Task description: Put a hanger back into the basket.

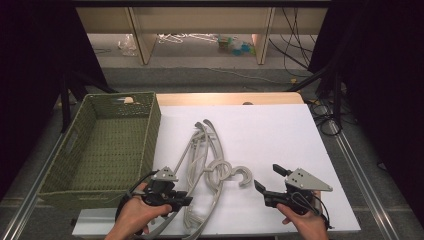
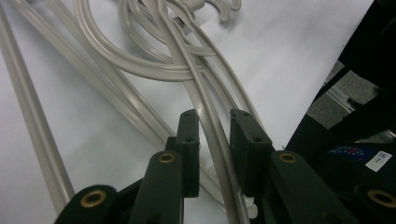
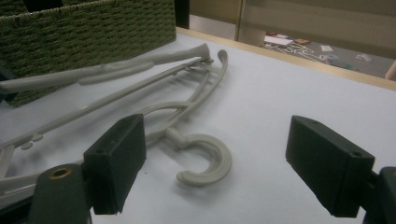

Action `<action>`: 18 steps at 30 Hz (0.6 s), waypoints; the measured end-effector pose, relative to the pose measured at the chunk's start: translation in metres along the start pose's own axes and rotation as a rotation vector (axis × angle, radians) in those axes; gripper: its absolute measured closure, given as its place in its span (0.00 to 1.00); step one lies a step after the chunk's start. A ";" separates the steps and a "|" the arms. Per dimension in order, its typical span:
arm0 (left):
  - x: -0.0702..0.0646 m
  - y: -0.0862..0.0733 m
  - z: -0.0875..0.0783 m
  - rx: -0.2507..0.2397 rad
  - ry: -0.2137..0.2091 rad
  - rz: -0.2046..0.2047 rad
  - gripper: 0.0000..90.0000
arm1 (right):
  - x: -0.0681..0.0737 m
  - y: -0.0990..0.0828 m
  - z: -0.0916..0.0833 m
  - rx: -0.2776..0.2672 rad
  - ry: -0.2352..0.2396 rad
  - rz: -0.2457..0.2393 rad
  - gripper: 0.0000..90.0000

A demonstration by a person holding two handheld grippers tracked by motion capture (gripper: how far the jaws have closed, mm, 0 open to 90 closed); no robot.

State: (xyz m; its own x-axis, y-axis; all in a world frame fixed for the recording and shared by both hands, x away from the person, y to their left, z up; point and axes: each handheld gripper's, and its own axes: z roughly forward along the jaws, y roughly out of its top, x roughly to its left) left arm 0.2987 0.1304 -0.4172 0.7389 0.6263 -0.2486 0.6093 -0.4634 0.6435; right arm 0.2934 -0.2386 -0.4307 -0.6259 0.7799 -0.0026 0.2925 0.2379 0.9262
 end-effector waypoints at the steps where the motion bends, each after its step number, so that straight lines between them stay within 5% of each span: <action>1: 0.001 -0.001 -0.002 0.004 0.001 0.012 0.82 | 0.000 0.000 0.000 0.004 0.004 0.000 0.24; 6: 0.003 -0.006 -0.007 -0.042 0.013 -0.017 0.83 | 0.000 0.000 0.001 0.000 0.010 0.000 0.24; 15: 0.015 -0.016 -0.025 -0.197 -0.002 -0.167 0.86 | 0.001 0.000 0.000 0.003 0.015 0.006 0.24; 18: 0.020 -0.018 -0.029 -0.200 -0.006 -0.175 0.88 | -0.001 0.000 0.001 -0.021 -0.002 0.001 0.24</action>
State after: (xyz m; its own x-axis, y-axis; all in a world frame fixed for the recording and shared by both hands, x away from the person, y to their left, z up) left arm 0.2936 0.1698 -0.4126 0.6292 0.6821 -0.3728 0.6597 -0.2150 0.7201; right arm 0.2945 -0.2390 -0.4305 -0.6242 0.7813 -0.0020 0.2780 0.2245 0.9340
